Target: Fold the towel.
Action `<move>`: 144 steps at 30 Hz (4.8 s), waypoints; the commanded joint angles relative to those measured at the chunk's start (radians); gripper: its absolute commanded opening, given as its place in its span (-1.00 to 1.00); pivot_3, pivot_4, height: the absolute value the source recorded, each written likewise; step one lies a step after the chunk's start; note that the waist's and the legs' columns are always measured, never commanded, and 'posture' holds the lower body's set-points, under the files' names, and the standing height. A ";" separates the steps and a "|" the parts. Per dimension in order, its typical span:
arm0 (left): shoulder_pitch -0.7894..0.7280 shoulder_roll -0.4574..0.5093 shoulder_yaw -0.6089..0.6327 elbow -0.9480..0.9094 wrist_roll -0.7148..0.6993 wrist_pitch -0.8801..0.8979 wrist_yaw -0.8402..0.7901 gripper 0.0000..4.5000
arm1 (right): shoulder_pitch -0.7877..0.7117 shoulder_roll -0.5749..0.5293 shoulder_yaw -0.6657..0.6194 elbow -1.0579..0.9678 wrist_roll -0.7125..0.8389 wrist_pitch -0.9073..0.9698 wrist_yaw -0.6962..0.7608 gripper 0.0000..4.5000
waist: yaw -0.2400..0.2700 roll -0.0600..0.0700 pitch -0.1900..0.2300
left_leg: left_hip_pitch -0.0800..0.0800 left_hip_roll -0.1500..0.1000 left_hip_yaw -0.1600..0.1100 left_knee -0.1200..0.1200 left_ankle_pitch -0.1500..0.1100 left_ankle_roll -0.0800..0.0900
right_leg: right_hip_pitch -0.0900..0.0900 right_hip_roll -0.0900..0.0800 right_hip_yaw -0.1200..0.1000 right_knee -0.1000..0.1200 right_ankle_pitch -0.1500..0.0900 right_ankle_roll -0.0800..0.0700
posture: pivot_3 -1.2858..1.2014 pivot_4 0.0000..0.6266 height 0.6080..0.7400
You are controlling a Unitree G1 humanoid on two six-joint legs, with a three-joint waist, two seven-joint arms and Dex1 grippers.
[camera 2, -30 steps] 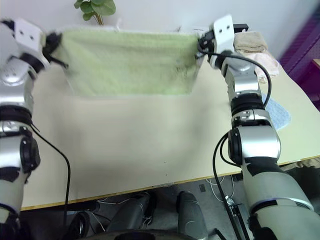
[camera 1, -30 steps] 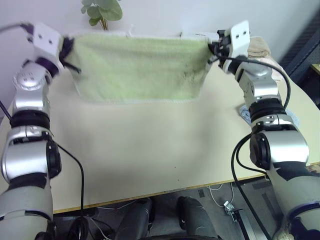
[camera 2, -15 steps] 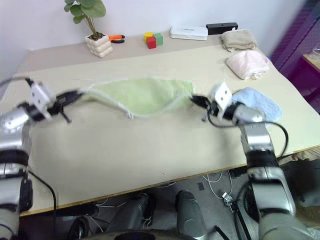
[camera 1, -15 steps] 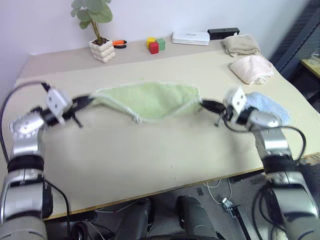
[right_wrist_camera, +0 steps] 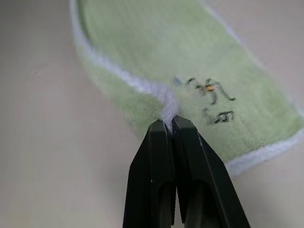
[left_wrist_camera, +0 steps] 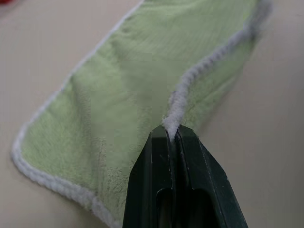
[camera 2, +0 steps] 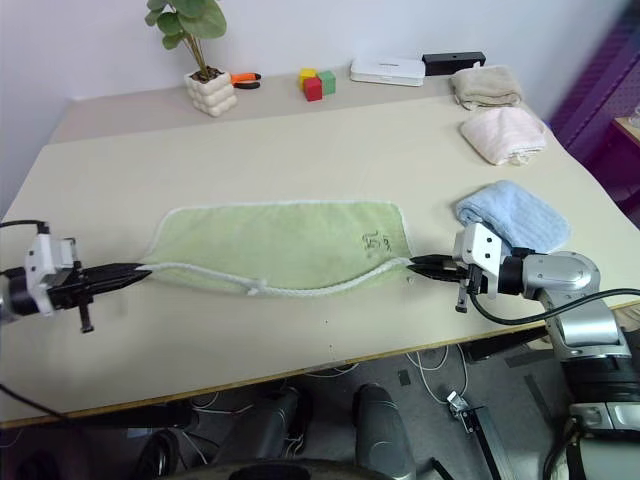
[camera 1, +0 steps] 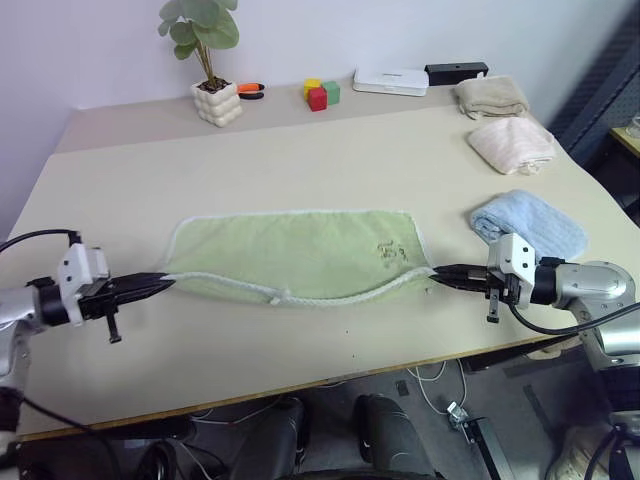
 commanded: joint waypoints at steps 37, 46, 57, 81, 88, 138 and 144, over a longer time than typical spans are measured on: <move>-0.499 -0.196 -0.082 0.597 0.295 -0.310 0.308 -1.00 | -0.508 0.205 0.099 0.711 -0.318 -0.446 -0.282 -0.98 | 0.002 -0.001 0.000 | 0.001 -0.001 0.000 -0.001 0.002 0.002 | -0.001 0.000 -0.002 0.001 0.000 0.002 | 0.03 -0.52 1.00; -0.519 -0.211 -0.086 0.639 0.285 -0.254 0.325 -1.00 | -0.570 0.233 0.121 0.814 -0.384 -0.471 -0.396 -0.98 | 0.000 -0.001 0.000 | 0.001 -0.001 0.000 -0.001 0.002 0.002 | -0.001 0.000 -0.002 0.002 0.000 0.002 | 0.03 -0.52 1.00; -0.509 -0.215 -0.101 0.643 0.289 -0.177 0.240 -0.15 | -0.560 0.263 0.117 0.820 -0.345 -0.364 -0.315 0.05 | -0.001 -0.001 0.000 | 0.001 -0.001 0.000 -0.001 0.002 0.002 | -0.001 0.001 -0.002 0.002 0.000 0.002 | 0.03 -0.52 1.00; -0.513 -0.314 0.066 0.261 0.068 0.060 0.556 -1.00 | -0.435 0.405 -0.051 0.250 -0.111 0.070 -0.617 -0.92 | 0.003 -0.001 -0.001 | 0.000 0.000 -0.001 0.000 0.002 0.002 | -0.002 0.000 -0.001 0.004 0.000 0.002 | 0.03 -0.52 1.00; -0.410 -0.583 0.000 -0.062 -0.007 0.264 0.739 -1.00 | -0.339 0.650 -0.018 0.142 -0.144 0.201 -0.894 -0.96 | 0.001 -0.002 -0.002 | 0.000 -0.001 -0.001 0.000 0.003 0.001 | -0.002 0.000 0.000 0.004 0.000 0.003 | 0.03 -0.52 1.00; -0.261 -0.230 -0.055 -0.191 -0.115 0.449 0.092 0.99 | 0.188 0.457 -0.454 -0.373 1.096 1.134 -1.313 1.00 | 0.001 -0.002 -0.002 | 0.000 0.001 -0.001 -0.003 0.001 0.000 | 0.002 0.000 0.000 -0.005 -0.003 -0.002 | 0.03 -0.52 1.00; -0.254 -0.218 -0.044 -0.205 -0.114 0.452 0.083 0.99 | 0.137 0.516 -0.428 -0.341 1.141 1.056 -1.433 1.00 | 0.003 -0.002 -0.002 | 0.000 0.001 -0.001 -0.005 0.002 0.002 | 0.000 0.000 -0.001 -0.004 -0.003 -0.001 | 0.03 -0.52 1.00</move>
